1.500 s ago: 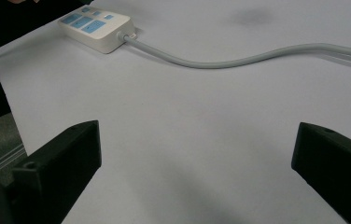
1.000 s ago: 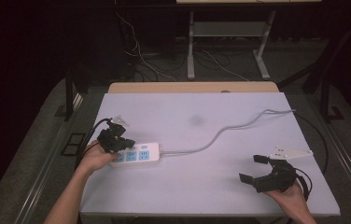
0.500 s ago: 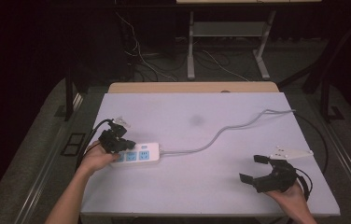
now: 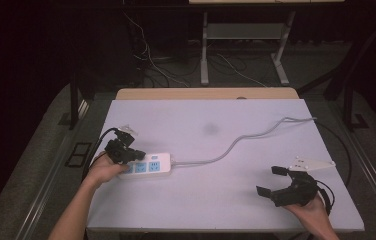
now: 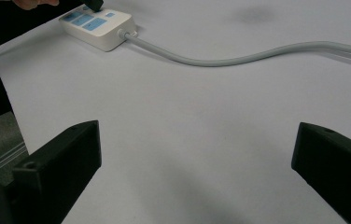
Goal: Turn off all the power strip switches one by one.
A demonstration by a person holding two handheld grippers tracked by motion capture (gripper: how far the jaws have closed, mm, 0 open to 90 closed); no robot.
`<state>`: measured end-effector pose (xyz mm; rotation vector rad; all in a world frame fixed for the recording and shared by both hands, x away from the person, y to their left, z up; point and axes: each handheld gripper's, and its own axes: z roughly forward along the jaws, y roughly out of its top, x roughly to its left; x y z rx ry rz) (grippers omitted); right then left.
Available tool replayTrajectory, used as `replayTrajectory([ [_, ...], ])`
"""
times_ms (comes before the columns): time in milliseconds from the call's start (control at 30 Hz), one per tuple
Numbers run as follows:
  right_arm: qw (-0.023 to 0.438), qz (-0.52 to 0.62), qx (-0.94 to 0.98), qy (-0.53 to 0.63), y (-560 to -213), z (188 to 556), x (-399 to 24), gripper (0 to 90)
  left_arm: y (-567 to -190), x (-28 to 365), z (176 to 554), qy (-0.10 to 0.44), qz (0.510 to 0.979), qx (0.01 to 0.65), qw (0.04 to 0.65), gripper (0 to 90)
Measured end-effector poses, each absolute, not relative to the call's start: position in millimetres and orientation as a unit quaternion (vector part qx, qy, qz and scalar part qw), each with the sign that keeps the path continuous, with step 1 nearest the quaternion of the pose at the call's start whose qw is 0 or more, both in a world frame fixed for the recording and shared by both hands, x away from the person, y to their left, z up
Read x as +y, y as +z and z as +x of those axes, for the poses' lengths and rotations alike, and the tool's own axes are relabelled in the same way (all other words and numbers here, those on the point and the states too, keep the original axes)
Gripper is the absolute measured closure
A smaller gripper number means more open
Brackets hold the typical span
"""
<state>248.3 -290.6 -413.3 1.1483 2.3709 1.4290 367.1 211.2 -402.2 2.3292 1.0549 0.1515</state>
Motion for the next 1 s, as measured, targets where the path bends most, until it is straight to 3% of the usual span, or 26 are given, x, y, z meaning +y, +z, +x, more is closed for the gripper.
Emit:
replayTrajectory([
  [467, 0.072, 0.380, 0.788, 0.479, -411.5, 246.5, -290.7, 1.3, -404.1, 213.4, 369.6, 0.038, 0.864, 0.412, 0.287, 89.8],
  [1000, 0.073, 0.380, 0.787, 0.480, -410.5, 246.9, -291.4, 1.3, -403.8, 211.1, 365.6, 0.053, 0.859, 0.420, 0.288, 89.7],
])
